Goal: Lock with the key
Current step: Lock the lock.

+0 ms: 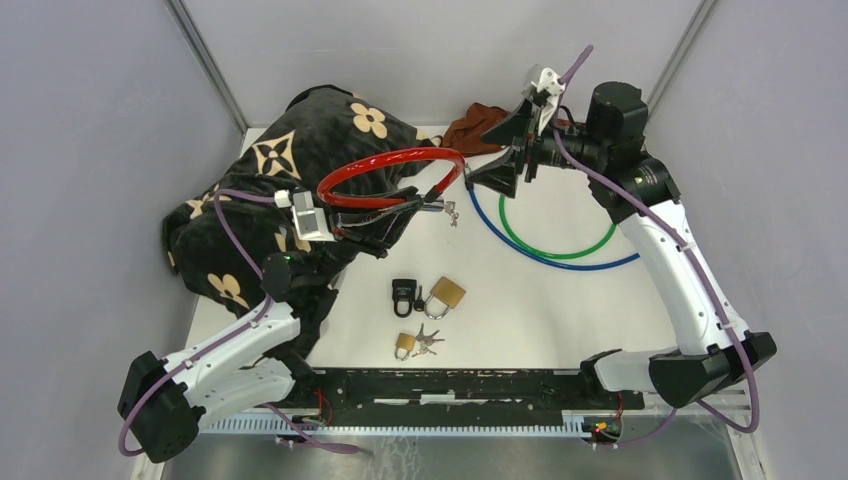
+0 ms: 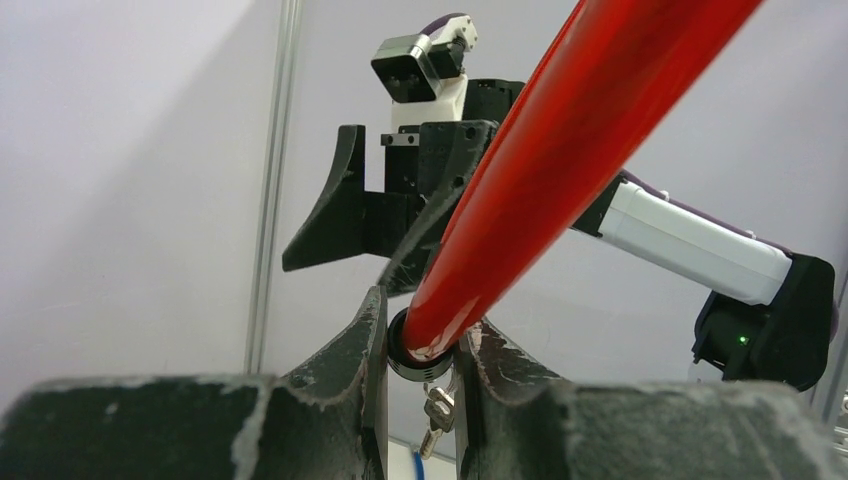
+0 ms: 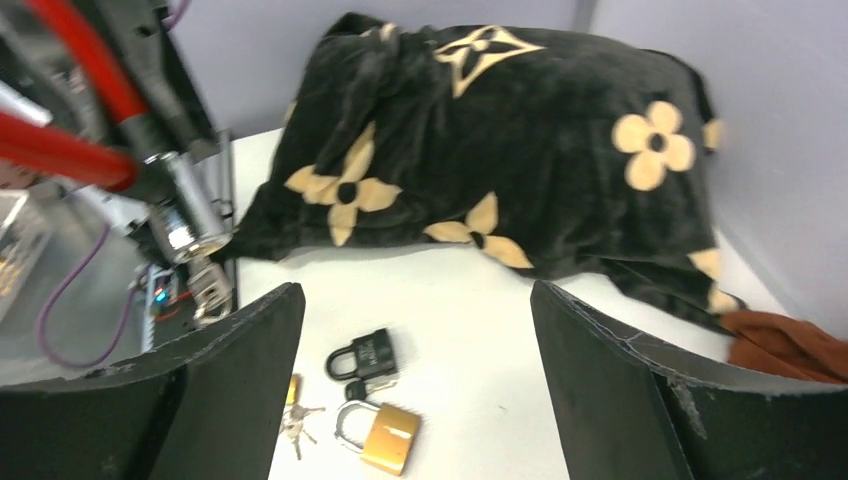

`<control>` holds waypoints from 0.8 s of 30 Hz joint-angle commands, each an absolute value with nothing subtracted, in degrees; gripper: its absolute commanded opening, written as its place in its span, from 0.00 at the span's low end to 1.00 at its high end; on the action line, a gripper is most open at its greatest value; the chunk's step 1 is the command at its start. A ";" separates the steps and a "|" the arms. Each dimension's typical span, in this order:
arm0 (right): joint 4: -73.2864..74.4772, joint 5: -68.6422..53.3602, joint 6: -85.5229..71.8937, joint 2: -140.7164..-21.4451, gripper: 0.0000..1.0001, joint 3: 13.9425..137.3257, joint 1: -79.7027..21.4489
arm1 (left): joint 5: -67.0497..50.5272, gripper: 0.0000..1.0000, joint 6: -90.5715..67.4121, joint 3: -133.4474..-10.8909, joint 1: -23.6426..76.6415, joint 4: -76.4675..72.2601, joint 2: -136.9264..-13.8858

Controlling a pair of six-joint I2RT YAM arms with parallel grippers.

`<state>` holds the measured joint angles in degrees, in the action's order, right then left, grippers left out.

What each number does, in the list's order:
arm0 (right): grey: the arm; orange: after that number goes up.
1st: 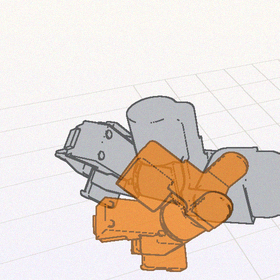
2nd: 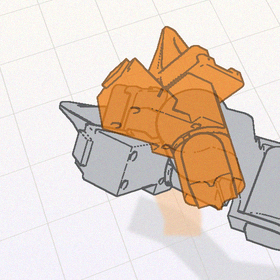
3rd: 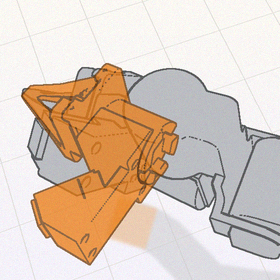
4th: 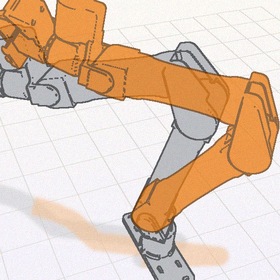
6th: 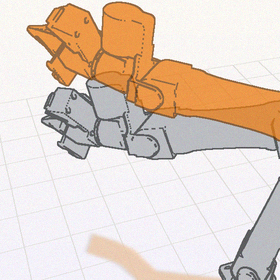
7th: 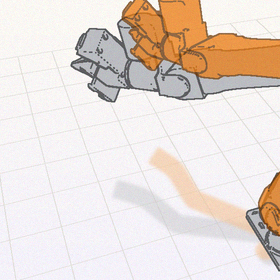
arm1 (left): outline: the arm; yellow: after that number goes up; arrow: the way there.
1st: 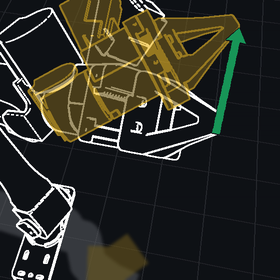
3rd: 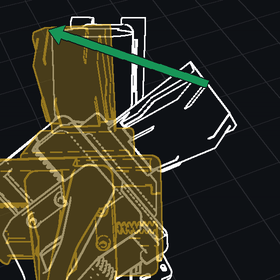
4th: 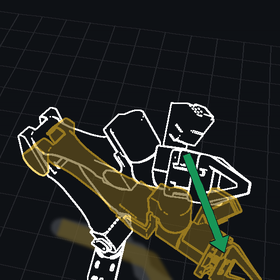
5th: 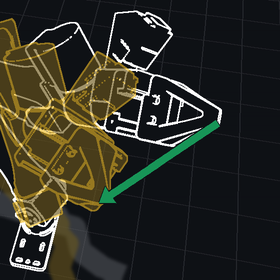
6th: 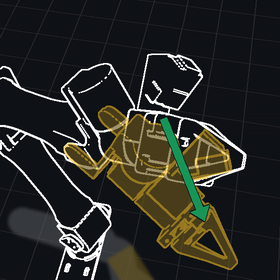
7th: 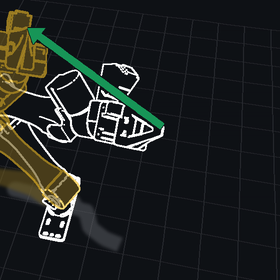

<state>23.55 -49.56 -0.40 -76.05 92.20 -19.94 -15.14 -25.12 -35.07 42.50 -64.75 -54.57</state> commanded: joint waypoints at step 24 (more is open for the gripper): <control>26.73 -59.57 7.73 -74.65 0.44 89.09 -30.91 | -15.22 0.02 -24.08 -36.40 42.58 -67.13 -53.85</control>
